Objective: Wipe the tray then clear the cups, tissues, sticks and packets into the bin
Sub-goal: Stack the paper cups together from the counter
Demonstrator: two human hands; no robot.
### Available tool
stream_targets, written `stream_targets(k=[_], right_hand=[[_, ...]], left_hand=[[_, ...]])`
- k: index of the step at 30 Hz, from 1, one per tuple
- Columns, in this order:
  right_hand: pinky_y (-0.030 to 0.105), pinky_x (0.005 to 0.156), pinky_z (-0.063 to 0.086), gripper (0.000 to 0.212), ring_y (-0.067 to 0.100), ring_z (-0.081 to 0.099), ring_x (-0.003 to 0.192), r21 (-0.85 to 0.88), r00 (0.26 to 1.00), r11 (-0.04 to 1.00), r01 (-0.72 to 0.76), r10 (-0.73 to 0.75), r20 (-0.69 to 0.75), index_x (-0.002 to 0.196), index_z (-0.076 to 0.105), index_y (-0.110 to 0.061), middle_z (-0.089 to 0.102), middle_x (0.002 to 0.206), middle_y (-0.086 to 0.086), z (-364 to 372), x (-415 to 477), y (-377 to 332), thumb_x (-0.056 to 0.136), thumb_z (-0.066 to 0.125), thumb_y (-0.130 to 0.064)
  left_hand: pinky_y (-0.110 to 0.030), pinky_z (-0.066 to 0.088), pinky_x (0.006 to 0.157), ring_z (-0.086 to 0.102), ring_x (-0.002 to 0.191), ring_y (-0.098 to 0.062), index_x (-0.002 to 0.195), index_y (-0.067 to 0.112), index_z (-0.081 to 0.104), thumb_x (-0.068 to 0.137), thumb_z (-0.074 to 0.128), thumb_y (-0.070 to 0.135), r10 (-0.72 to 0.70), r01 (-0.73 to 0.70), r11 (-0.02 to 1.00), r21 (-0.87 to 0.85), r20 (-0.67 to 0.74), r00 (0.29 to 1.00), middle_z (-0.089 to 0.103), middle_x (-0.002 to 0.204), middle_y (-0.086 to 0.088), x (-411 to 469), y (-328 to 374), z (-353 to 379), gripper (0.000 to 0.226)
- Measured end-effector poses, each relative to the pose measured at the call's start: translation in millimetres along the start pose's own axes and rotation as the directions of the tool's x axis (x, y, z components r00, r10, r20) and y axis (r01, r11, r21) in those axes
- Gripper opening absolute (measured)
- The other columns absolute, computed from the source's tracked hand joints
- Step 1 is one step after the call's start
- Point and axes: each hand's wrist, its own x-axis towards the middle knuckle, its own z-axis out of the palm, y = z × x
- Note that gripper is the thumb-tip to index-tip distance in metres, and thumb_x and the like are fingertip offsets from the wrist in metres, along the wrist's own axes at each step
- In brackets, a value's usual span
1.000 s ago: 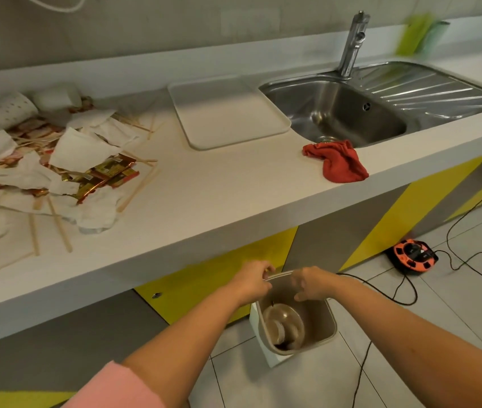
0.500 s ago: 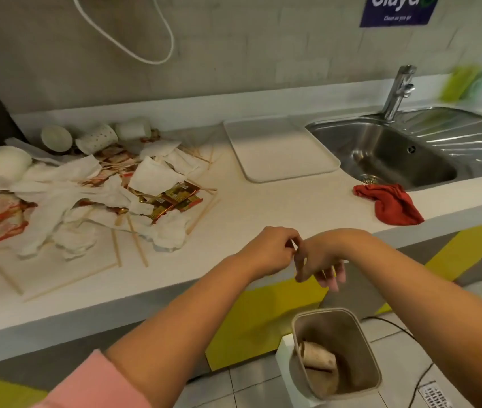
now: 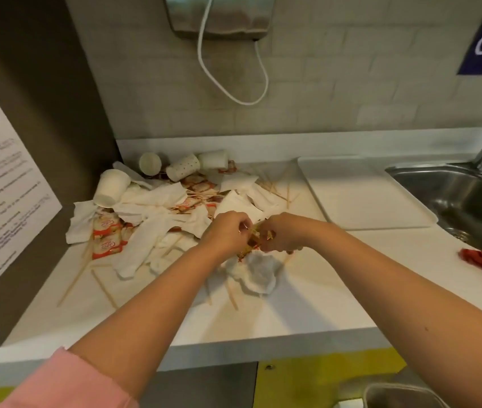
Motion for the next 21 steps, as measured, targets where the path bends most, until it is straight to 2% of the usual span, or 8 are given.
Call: stream_targets(k=[4,8,10,14,18,21], right_hand=[[0.024,0.058,0.041,0.02,0.017,0.056,0.073,-0.027,0.997,0.998,0.06,-0.061,-0.052,0.104,0.058,-0.02,0.06,0.097,0.002,-3,37,-34,0.089,0.056,-0.033],[0.026,0.063,0.04,0.027,0.019,0.056,0.08,-0.061,0.991,0.991,0.115,-0.119,-0.057,0.112,0.058,-0.019,0.057,0.109,0.004,-8,68,-60,0.091,0.055,-0.035],[0.025,0.066,0.041,0.028,0.02,0.055,0.088,-0.071,0.989,0.989,0.132,-0.136,-0.057,0.115,0.058,-0.018,0.056,0.115,0.004,-10,82,-69,0.092,0.055,-0.034],[0.031,0.081,0.045,0.026,0.022,0.053,0.108,-0.098,0.977,0.981,0.166,-0.177,-0.121,0.113,0.059,-0.019,0.055,0.122,0.003,-15,108,-82,0.09,0.056,-0.032],[0.031,0.08,0.043,0.027,0.022,0.052,0.107,-0.112,0.965,0.97,0.214,-0.228,-0.131,0.113,0.059,-0.019,0.056,0.12,0.003,-21,132,-87,0.09,0.056,-0.033],[0.028,0.072,0.04,0.027,0.02,0.052,0.097,-0.089,0.959,0.966,0.242,-0.252,-0.132,0.115,0.058,-0.019,0.058,0.115,0.004,-26,148,-86,0.091,0.056,-0.032]], left_hand=[[-0.028,0.046,0.08,0.056,0.086,-0.016,0.103,0.017,0.066,0.089,0.056,0.015,-0.09,0.09,0.996,0.002,-0.039,0.995,0.063,0.106,-0.001,13,-48,-29,0.017],[-0.027,0.046,0.083,0.059,0.096,-0.019,0.1,0.018,0.067,0.087,0.057,0.015,-0.184,0.184,0.983,-0.017,-0.106,0.977,0.065,0.106,-0.003,28,-96,-57,0.017],[-0.025,0.043,0.082,0.058,0.099,-0.02,0.103,0.016,0.067,0.088,0.059,0.016,-0.229,0.229,0.973,-0.02,-0.137,0.964,0.065,0.108,-0.005,39,-119,-72,0.018],[-0.027,0.043,0.088,0.056,0.107,-0.022,0.116,0.012,0.062,0.088,0.061,0.014,-0.314,0.318,0.948,-0.029,-0.253,0.915,0.06,0.12,-0.008,65,-158,-101,0.028],[-0.034,0.044,0.095,0.055,0.11,-0.028,0.117,0.012,0.062,0.088,0.06,0.011,-0.392,0.401,0.915,-0.038,-0.31,0.866,0.059,0.123,-0.011,87,-190,-114,0.029],[-0.039,0.044,0.096,0.047,0.115,-0.032,0.119,0.016,0.06,0.088,0.06,0.016,-0.439,0.486,0.873,0.04,-0.371,0.818,0.046,0.132,-0.014,99,-208,-119,0.031]])
